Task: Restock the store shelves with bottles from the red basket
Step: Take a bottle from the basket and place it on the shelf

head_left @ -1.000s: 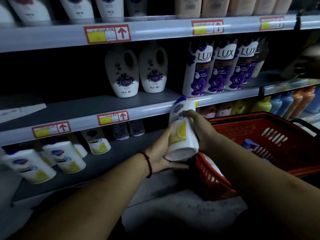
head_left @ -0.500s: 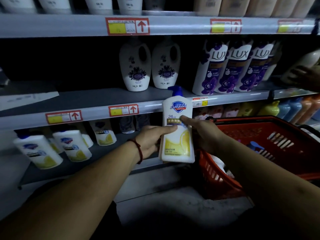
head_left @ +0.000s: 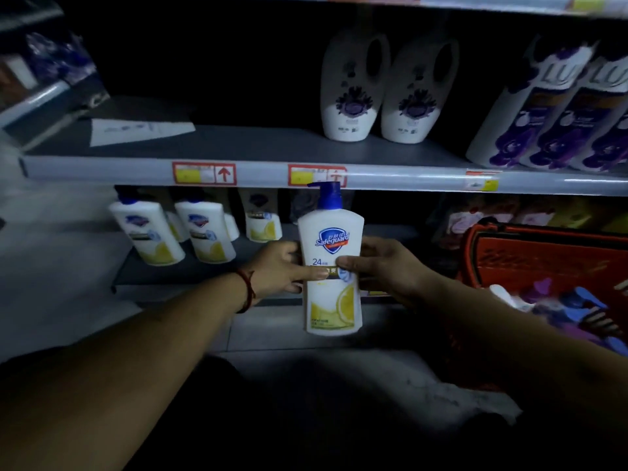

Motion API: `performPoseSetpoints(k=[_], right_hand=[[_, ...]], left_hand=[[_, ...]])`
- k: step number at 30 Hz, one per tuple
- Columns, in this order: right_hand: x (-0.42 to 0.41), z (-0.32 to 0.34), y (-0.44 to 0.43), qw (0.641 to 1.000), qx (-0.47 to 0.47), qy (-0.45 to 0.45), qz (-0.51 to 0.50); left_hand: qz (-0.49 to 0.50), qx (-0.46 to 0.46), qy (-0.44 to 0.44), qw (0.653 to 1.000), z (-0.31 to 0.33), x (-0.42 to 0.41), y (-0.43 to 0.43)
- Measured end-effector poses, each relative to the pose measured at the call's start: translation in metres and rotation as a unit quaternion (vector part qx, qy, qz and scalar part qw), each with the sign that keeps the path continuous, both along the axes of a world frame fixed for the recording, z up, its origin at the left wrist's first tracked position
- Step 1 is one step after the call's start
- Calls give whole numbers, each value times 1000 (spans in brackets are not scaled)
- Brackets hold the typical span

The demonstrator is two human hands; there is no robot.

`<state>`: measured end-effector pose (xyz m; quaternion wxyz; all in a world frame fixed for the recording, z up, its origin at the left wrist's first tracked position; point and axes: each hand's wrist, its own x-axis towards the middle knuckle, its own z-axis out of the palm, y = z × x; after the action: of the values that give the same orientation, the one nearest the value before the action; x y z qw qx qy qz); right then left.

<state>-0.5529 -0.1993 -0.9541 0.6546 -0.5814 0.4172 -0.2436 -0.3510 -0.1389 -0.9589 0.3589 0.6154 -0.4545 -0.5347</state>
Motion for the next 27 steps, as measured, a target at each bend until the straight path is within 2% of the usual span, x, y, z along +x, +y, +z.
performPoseSetpoints(k=[9,16,22,27], right_hand=[[116,-55,19,996,69,28,46],[178,-61,-18,997,19,57,46],[191,-75,-61,984,-46,161,63],[189,-79,-87,985,-58,162,27]], left_hand=[[58,75,-52,994,-46,107,31],[111,60,-61,990,-53,156,2],[124,58,-113,984,-76,151,-36],[130,69,-102,984,-89,152,-72]])
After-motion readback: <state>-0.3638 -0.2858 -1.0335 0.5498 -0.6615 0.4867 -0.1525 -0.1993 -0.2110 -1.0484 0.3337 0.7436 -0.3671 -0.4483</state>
